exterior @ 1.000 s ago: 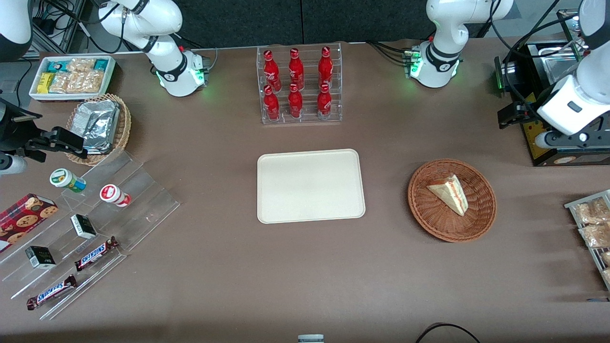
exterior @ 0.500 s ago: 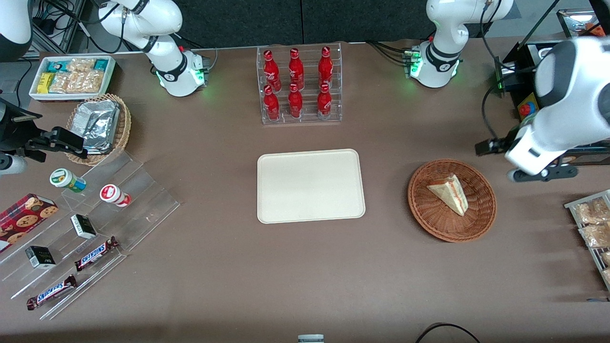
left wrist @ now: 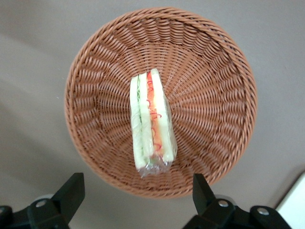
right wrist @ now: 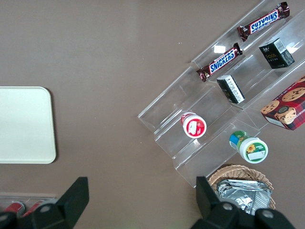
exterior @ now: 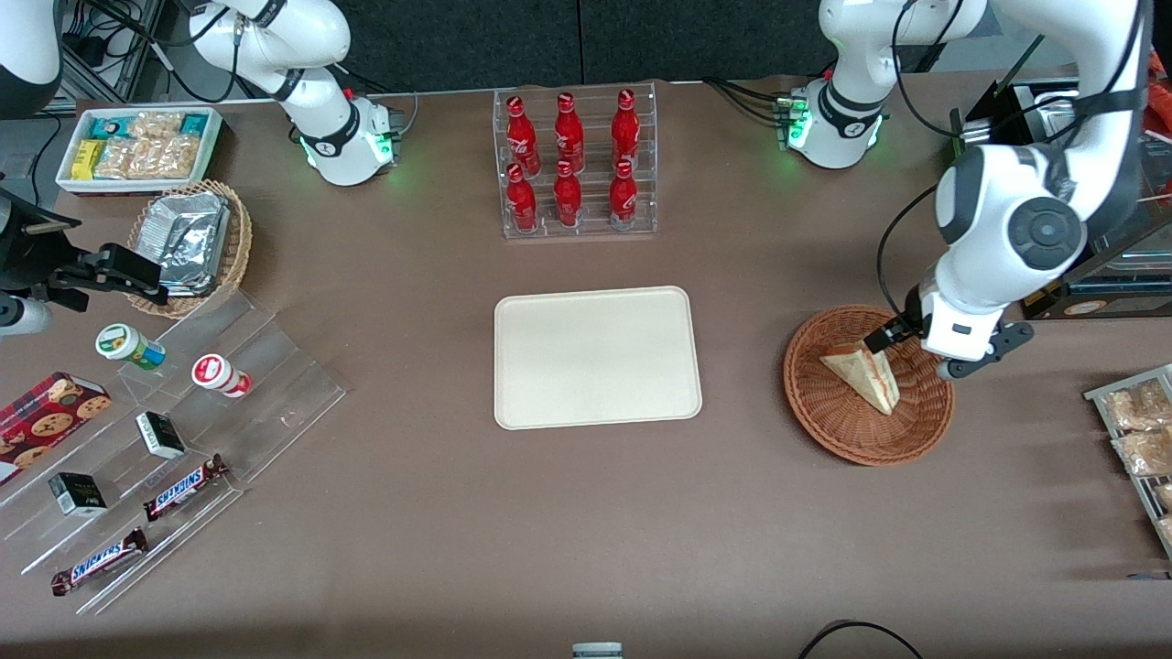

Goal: Place sandwich from basket to tray
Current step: 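Close the left gripper on the wrapped sandwich and lift it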

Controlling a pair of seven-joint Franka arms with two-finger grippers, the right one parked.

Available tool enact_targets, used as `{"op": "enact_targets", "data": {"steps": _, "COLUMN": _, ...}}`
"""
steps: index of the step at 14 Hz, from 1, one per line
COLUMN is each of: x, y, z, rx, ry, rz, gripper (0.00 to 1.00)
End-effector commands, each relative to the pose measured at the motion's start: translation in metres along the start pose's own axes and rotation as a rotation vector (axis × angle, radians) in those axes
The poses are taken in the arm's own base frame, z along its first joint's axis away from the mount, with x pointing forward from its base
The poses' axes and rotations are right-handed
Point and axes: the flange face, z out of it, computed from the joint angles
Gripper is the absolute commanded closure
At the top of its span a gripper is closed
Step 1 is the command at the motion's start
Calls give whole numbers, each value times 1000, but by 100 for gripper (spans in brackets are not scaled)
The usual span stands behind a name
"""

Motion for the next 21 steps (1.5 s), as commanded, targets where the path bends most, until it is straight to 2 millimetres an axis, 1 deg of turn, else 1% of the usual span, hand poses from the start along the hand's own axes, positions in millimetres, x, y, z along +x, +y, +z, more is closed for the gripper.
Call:
{"op": "enact_targets", "data": {"steps": 1, "x": -10, "y": -5, "z": 14, "rx": -24, "ry": 27, "rz": -68, "gripper": 0}}
{"op": "enact_targets", "data": {"steps": 2, "x": -9, "y": -4, "z": 22, "rx": -19, "ry": 19, "rz": -72, "gripper": 0}}
{"op": "enact_targets", "data": {"steps": 5, "x": -13, "y": -5, "z": 38, "rx": -46, "ry": 44, "rz": -102, "gripper": 0}}
{"op": "enact_targets", "data": {"steps": 6, "x": -16, "y": -7, "z": 48, "rx": -55, "ry": 51, "rz": -108, "gripper": 0}}
{"op": "enact_targets", "data": {"steps": 7, "x": -18, "y": -8, "z": 54, "rx": -68, "ry": 62, "rz": -109, "gripper": 0}}
{"op": "enact_targets", "data": {"steps": 9, "x": -18, "y": -7, "z": 73, "rx": -78, "ry": 65, "rz": -130, "gripper": 0}}
{"op": "enact_targets", "data": {"steps": 11, "x": -18, "y": -6, "z": 86, "rx": -82, "ry": 64, "rz": -137, "gripper": 0}}
{"op": "enact_targets", "data": {"steps": 15, "x": -18, "y": -5, "z": 103, "rx": -89, "ry": 64, "rz": -138, "gripper": 0}}
{"op": "enact_targets", "data": {"steps": 16, "x": -17, "y": -5, "z": 104, "rx": -92, "ry": 67, "rz": -138, "gripper": 1}}
{"op": "enact_targets", "data": {"steps": 17, "x": -17, "y": -4, "z": 105, "rx": -95, "ry": 67, "rz": -142, "gripper": 14}}
{"op": "enact_targets", "data": {"steps": 19, "x": -15, "y": -4, "z": 104, "rx": -95, "ry": 69, "rz": -160, "gripper": 67}}
{"op": "enact_targets", "data": {"steps": 20, "x": -15, "y": -3, "z": 103, "rx": -94, "ry": 70, "rz": -157, "gripper": 85}}
{"op": "enact_targets", "data": {"steps": 21, "x": -13, "y": -2, "z": 101, "rx": -94, "ry": 72, "rz": -155, "gripper": 95}}
